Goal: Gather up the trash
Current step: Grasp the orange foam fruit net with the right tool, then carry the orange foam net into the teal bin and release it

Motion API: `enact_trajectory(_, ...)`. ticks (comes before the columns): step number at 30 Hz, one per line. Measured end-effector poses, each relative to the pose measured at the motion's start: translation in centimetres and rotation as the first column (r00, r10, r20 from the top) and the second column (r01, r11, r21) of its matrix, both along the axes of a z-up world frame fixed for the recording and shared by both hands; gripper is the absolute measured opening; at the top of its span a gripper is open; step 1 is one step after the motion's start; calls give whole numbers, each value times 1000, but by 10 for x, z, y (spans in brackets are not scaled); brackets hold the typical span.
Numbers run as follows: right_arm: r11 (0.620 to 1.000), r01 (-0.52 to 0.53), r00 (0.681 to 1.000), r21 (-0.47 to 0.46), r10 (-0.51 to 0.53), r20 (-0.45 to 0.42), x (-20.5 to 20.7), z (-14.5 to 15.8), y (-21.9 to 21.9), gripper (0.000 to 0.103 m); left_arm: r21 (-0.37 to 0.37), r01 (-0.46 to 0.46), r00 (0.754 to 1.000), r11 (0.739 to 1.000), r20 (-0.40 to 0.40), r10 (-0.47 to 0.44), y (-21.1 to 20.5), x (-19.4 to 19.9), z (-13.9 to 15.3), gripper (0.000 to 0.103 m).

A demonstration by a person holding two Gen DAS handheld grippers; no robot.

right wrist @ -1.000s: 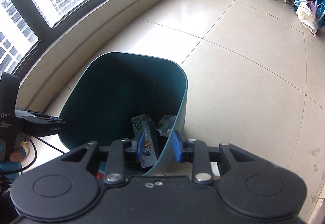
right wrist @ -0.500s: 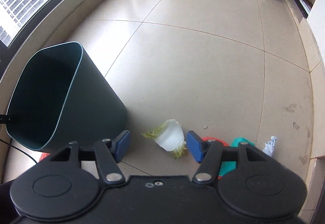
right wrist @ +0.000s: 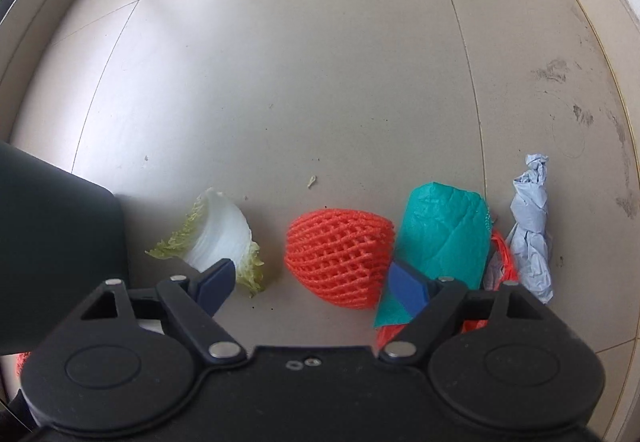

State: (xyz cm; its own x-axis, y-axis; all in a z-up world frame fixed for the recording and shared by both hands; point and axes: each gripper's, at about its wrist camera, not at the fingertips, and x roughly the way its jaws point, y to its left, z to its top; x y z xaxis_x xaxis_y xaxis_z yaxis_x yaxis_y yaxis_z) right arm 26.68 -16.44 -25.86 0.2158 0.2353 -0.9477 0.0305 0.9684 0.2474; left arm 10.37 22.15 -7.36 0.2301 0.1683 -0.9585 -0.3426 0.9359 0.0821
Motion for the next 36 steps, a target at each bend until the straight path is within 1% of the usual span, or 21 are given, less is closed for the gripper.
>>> enact_trajectory(3, 999, 34, 999, 19, -33, -28, 4, -17, 0, 81, 0, -1, 1000, 1000, 0, 1, 0, 0, 0, 8)
enact_trajectory(5, 999, 40, 998, 12, -40, -40, 6, -29, 1, 79, 0, 0, 1000, 1000, 0, 0, -1, 0, 0, 8)
enact_trajectory(8, 1000, 26, 998, -7, -26, -58, 8, -41, 7, 69, 5, 2, 1000, 1000, -1, -2, -1, 1, -1, 8)
enact_trajectory(9, 1000, 20, 998, -10, -20, -57, 9, -47, 8, 61, 7, 3, 1000, 1000, -2, -3, -1, 1, -1, 8)
enact_trajectory(10, 1000, 19, 998, -15, -20, -56, 8, -48, 9, 55, 9, 3, 1000, 1000, -2, -3, -2, 1, -1, 8)
enact_trajectory(11, 1000, 21, 998, -22, -22, -54, 8, -50, 10, 53, 10, 3, 1000, 1000, -2, -3, -2, 1, -2, 8)
enact_trajectory(13, 999, 17, 999, -31, -19, -50, 8, -51, 10, 39, 9, 3, 1000, 1000, -2, -3, -2, 1, -2, 8)
enact_trajectory(14, 999, 16, 999, -37, -17, -46, 7, -51, 9, 36, 8, 3, 1000, 1000, -2, -3, -2, 1, -2, 8)
enact_trajectory(16, 999, 12, 999, -43, -14, -35, 6, -48, 8, 22, 7, 3, 1000, 1000, -1, -3, -2, 1, -2, 8)
enact_trajectory(19, 999, 7, 1000, -45, -8, -21, 5, -38, 6, 15, 9, 4, 1000, 1000, 1, -4, -2, 0, -3, 8)
enact_trajectory(22, 998, -27, 1000, -53, 27, 2, 4, -21, 8, 11, 8, 0, 1000, 1000, 2, 0, -2, 0, -4, 9)
enact_trajectory(28, 995, -99, 992, -25, 100, 70, -2, 30, 15, 10, 16, 0, 1000, 1000, 4, 0, -3, 0, -3, 9)
enact_trajectory(32, 986, -166, 980, 8, 164, 113, -10, 73, 26, 10, 26, 1, 1000, 1000, 3, -1, -4, 1, -3, 9)
enact_trajectory(36, 965, -261, 951, 29, 252, 180, -22, 126, 47, 10, 26, -5, 1000, 1000, 3, 4, -4, 2, -4, 9)
